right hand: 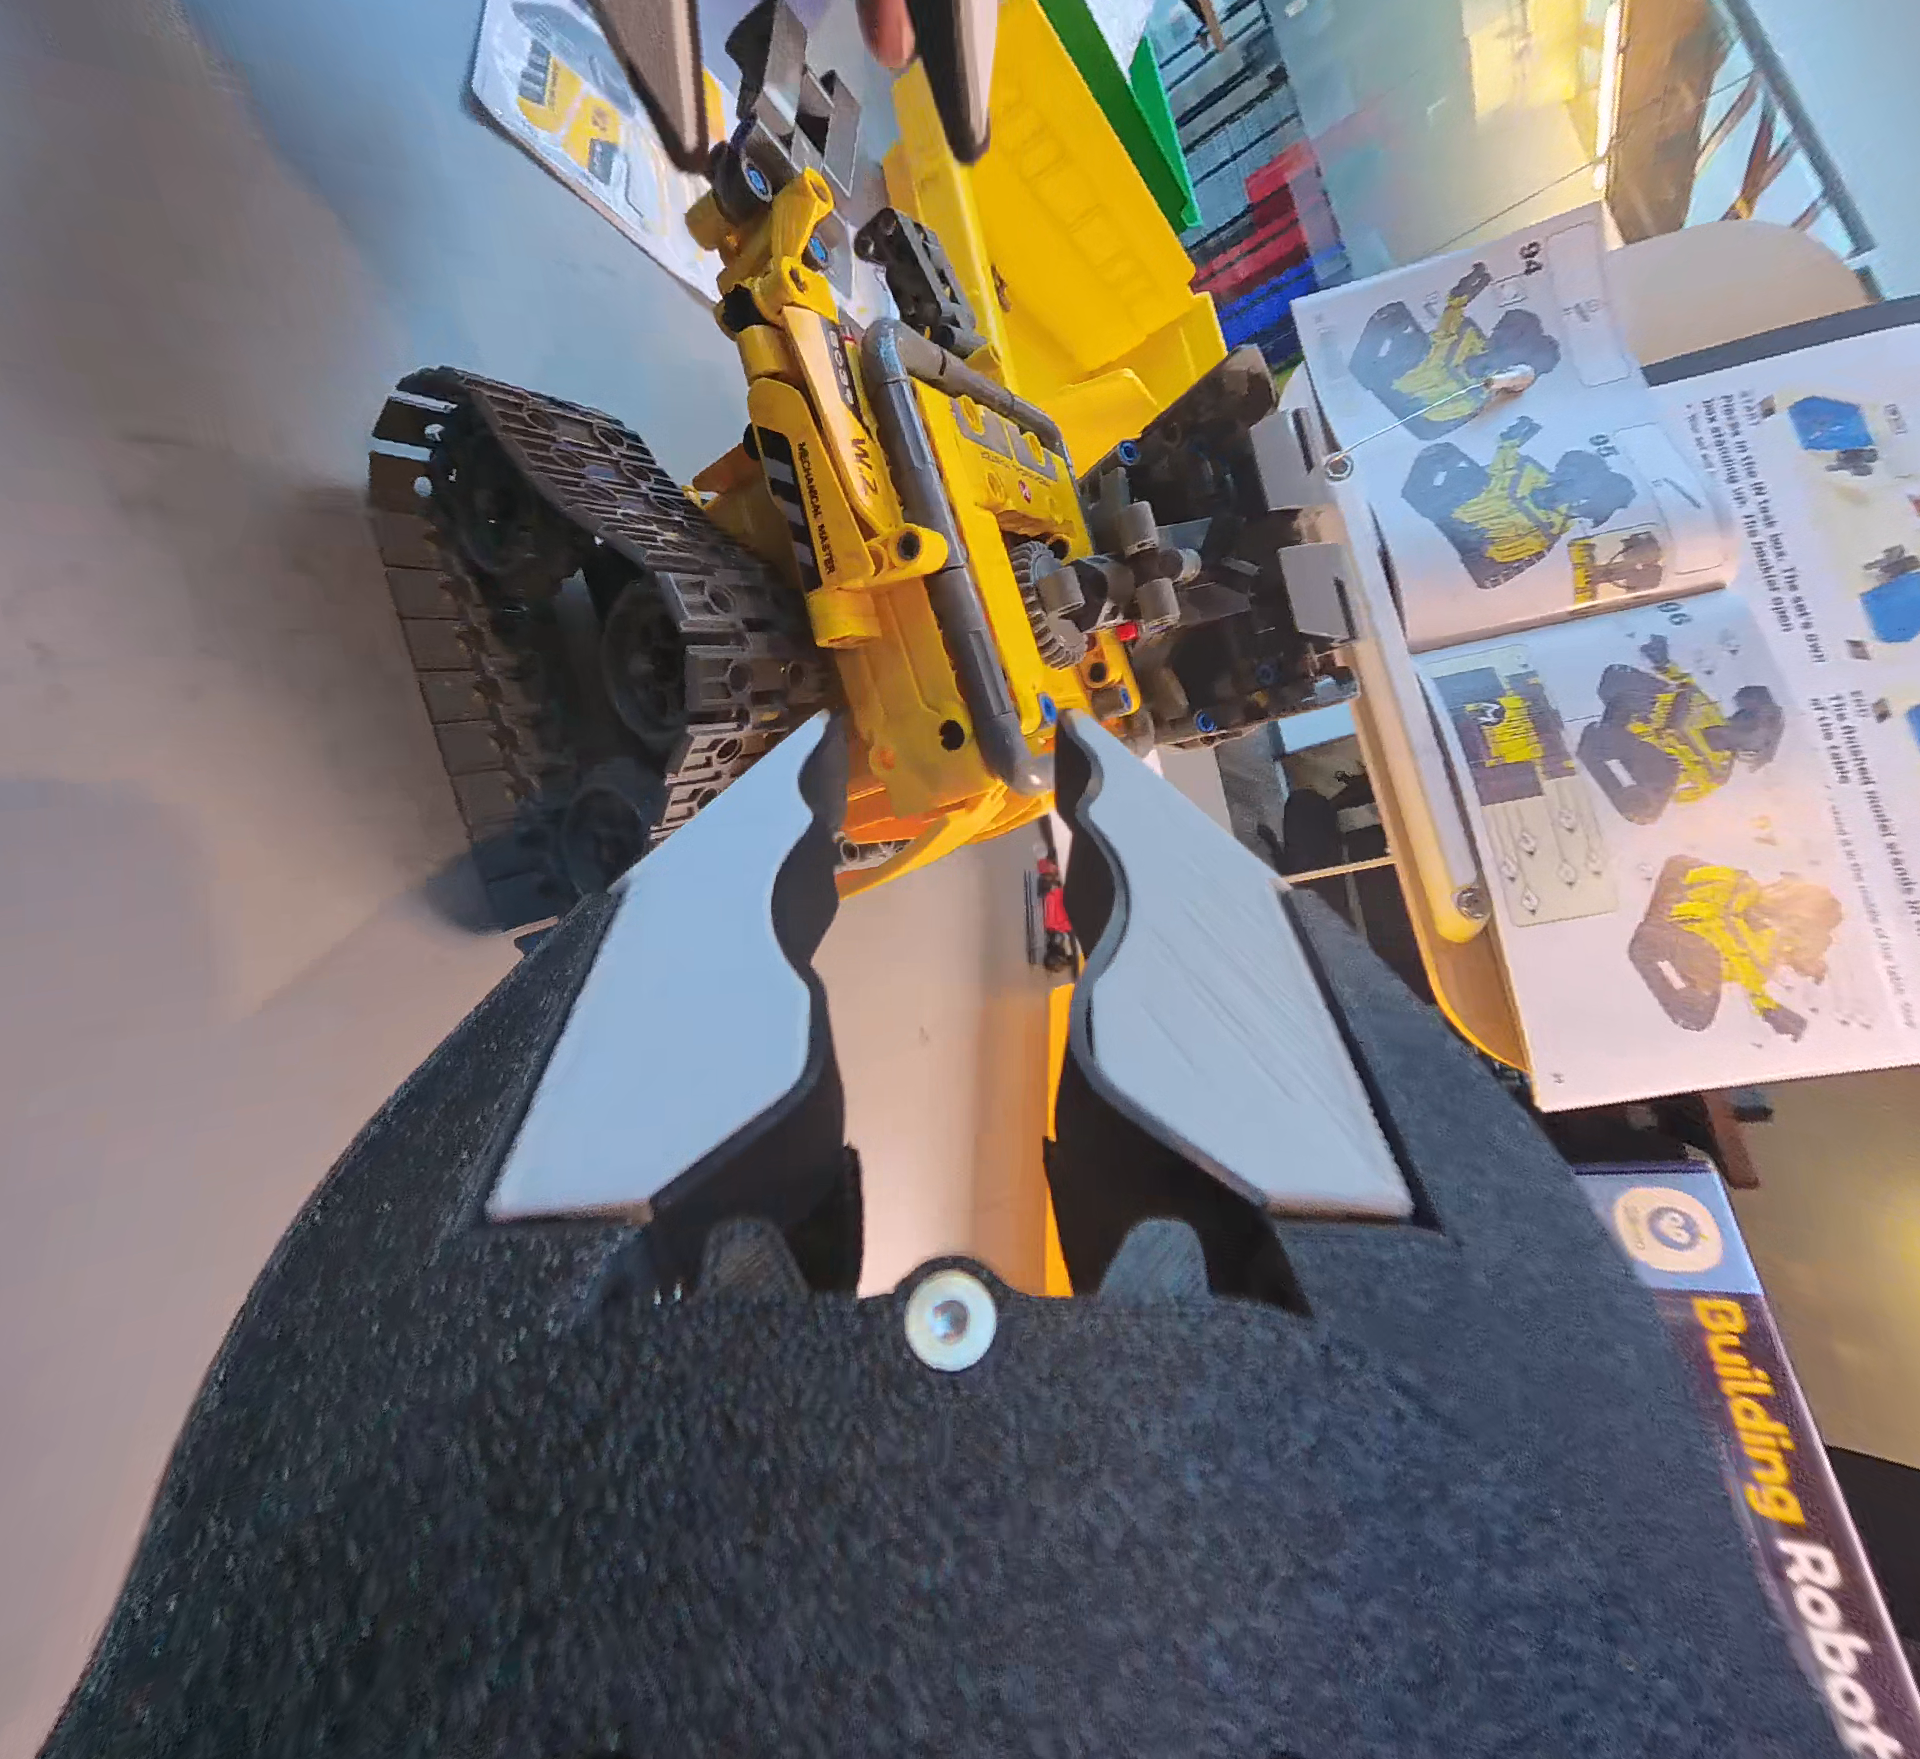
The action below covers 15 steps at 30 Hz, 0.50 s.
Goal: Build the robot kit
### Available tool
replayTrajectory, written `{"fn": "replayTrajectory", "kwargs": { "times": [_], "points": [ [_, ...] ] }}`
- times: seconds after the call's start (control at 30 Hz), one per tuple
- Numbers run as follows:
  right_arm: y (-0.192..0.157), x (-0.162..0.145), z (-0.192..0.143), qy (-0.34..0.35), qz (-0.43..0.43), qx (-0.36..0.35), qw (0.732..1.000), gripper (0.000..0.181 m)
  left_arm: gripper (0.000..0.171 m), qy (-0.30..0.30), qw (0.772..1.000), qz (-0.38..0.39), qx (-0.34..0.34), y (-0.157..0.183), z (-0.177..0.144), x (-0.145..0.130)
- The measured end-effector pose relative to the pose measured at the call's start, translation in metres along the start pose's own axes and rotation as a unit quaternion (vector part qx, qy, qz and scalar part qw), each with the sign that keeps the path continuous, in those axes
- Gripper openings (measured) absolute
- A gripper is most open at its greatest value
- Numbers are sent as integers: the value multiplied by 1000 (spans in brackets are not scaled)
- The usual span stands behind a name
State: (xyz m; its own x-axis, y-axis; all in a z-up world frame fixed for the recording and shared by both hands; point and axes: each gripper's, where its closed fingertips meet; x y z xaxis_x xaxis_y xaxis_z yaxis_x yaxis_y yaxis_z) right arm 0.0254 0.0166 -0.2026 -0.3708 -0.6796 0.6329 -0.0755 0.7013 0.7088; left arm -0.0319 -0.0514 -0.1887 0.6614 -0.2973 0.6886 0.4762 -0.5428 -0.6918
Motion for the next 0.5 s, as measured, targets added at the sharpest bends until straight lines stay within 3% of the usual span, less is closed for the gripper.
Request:
{"fn": "replayTrajectory", "kwargs": {
  "times": [0.33, 0.37, 0.5],
  "points": [
    [12, -7, 24, -41, 11, -42, 998, 35, 22, 4, 979, -201, -16, -9, -9, -37],
    [15, -10, 27, -48, 17, -55, 997, 35, 12, 0, 976, -217, -13, -11, -7, -41],
    [23, -14, 38, -62, 33, -90, 994, 36, 10, -7, 967, -254, 24, -27, -5, -53]
  ]
}}
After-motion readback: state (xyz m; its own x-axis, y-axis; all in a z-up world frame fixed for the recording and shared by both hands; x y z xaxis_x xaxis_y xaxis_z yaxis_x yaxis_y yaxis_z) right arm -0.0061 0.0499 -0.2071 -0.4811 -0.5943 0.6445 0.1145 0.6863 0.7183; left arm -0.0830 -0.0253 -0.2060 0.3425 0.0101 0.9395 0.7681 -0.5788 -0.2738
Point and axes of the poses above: each gripper's, where its closed fingertips meet, z out along the fingers, x out of its top, y = z × x across the jaws, and after that the axes turned 9 degrees about z, right-handed
